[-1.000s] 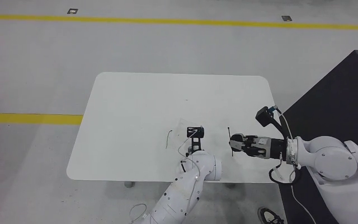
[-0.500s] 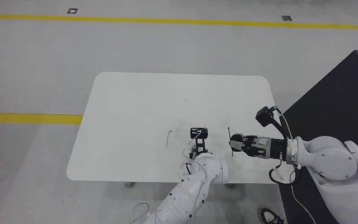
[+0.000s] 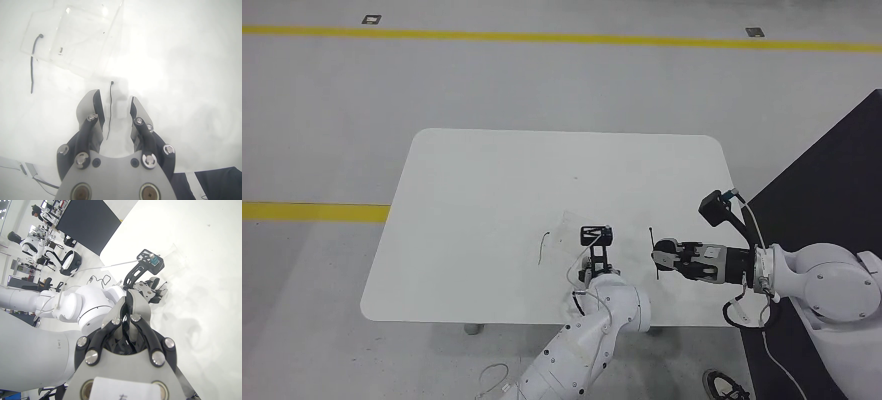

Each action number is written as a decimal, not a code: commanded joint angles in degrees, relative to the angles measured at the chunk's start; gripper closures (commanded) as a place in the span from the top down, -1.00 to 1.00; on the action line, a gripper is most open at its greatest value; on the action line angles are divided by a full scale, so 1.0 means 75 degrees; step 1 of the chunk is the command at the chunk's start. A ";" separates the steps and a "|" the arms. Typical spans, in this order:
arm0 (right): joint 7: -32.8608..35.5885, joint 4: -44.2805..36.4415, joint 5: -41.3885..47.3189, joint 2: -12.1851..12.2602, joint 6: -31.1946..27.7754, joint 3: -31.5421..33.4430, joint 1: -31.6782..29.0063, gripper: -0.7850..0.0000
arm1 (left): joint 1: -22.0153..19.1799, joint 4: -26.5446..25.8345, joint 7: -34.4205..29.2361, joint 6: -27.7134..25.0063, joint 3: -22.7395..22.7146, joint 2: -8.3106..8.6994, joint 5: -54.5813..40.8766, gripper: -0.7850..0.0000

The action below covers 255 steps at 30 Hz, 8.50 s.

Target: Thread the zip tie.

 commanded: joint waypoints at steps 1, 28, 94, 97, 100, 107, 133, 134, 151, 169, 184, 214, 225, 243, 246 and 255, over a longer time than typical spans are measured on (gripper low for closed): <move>0.0000 0.0000 0.0000 0.0000 0.0000 0.0000 0.0000 -1.00 | -0.0004 0.0019 0.0005 0.0005 -0.0020 -0.0001 -0.0017 -0.25; 0.0000 0.0000 0.0000 0.0000 0.0000 0.0000 0.0000 -1.00 | -0.0148 0.0436 0.0010 0.0010 -0.0073 -0.0111 -0.0069 -1.00; 0.0000 0.0000 0.0000 0.0000 0.0000 0.0000 0.0000 -1.00 | 0.0049 -0.0767 -0.0172 -0.0173 -0.1204 0.0038 -0.1121 0.29; 0.0000 0.0000 0.0000 0.0000 0.0000 0.0000 0.0000 -1.00 | 0.0050 -0.0730 -0.0208 -0.0209 -0.1020 0.0008 -0.1155 0.18; 0.0000 0.0000 0.0000 0.0000 0.0000 0.0000 0.0000 -1.00 | 0.0076 -0.0719 -0.0099 -0.0100 -0.0822 0.0001 -0.1056 0.03; 0.0000 0.0000 0.0000 0.0000 0.0000 0.0000 0.0000 -1.00 | 0.0095 -0.0595 0.0074 0.0073 -0.0750 0.0018 -0.0912 -0.07; 0.0000 0.0000 0.0000 0.0000 0.0000 0.0000 0.0000 -1.00 | 0.0020 0.0089 0.0485 0.0249 -0.0454 0.0002 -0.1128 -0.14; 0.0000 0.0000 0.0000 0.0000 0.0000 0.0000 0.0000 -1.00 | -0.0006 0.0133 0.0500 0.0245 -0.0454 -0.0002 -0.1178 -0.15; 0.0000 0.0000 0.0000 0.0000 0.0000 0.0000 0.0000 -1.00 | -0.0054 0.0271 0.0780 0.0712 -0.0333 -0.0010 -0.1205 -1.00; 0.0000 0.0000 0.0000 0.0000 0.0000 0.0000 0.0000 -1.00 | 0.0442 -0.1442 0.0168 0.0167 -0.0745 0.0193 -0.1130 -0.46; 0.0000 0.0000 0.0000 0.0000 0.0000 0.0000 0.0000 -1.00 | -0.0111 -0.0177 0.0227 0.0226 -0.0940 -0.0019 -0.1198 -0.35; 0.0000 0.0000 0.0000 0.0000 0.0000 0.0000 0.0000 -1.00 | -0.0017 -0.0017 0.0193 0.0191 -0.0688 -0.0008 -0.1051 -0.33; 0.0000 0.0000 0.0000 0.0000 0.0000 0.0000 0.0000 -1.00 | 0.0015 -0.0192 0.0243 0.0123 -0.0660 0.0018 -0.1143 -0.37; 0.0000 0.0000 0.0000 0.0000 0.0000 0.0000 0.0000 -1.00 | -0.0289 0.0588 0.0422 0.0280 -0.0588 -0.0055 -0.1416 -0.98; 0.0000 0.0000 0.0000 0.0000 0.0000 0.0000 0.0000 -1.00 | -0.0326 0.0656 0.0462 0.0328 -0.0575 -0.0062 -0.1456 -1.00; 0.0000 0.0000 0.0000 0.0000 0.0000 0.0000 0.0000 -1.00 | -0.0180 0.0349 0.0478 0.0441 -0.0604 -0.0021 -0.1242 -1.00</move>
